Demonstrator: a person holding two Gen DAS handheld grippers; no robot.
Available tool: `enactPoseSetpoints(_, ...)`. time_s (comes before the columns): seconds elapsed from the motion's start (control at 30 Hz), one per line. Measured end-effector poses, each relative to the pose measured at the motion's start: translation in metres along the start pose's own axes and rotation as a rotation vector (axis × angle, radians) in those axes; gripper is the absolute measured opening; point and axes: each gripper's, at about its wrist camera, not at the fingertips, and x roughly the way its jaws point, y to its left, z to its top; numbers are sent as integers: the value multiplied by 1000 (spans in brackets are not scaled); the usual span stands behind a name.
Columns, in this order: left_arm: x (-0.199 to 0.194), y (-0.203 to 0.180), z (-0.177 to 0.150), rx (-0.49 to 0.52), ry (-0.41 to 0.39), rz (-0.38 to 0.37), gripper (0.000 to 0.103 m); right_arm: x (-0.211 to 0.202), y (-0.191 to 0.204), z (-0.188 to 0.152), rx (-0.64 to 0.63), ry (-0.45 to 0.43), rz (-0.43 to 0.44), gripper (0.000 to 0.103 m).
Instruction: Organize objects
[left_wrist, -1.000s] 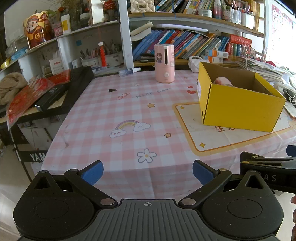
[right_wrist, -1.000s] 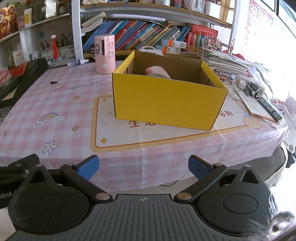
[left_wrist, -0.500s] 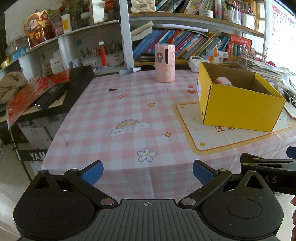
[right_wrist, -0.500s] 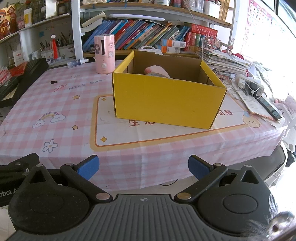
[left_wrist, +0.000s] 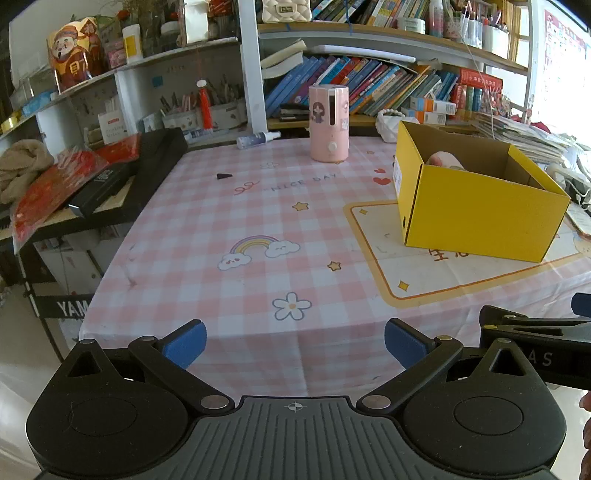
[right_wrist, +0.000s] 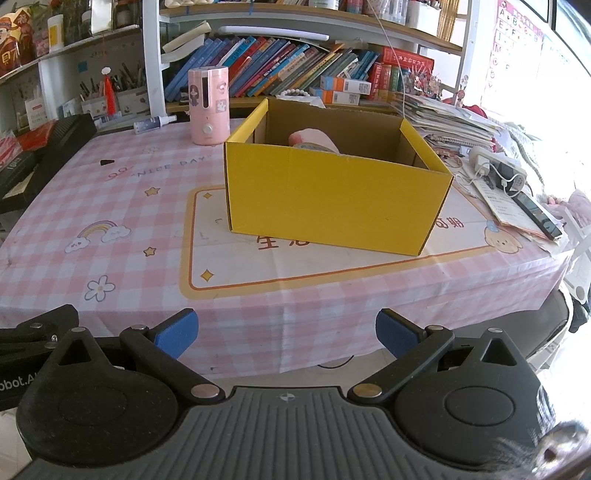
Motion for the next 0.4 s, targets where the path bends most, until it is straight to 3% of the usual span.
enactPoseSetpoints(0.4,1,3,0,-1,0,2,103,0,0,-5,-2,7,2,103)
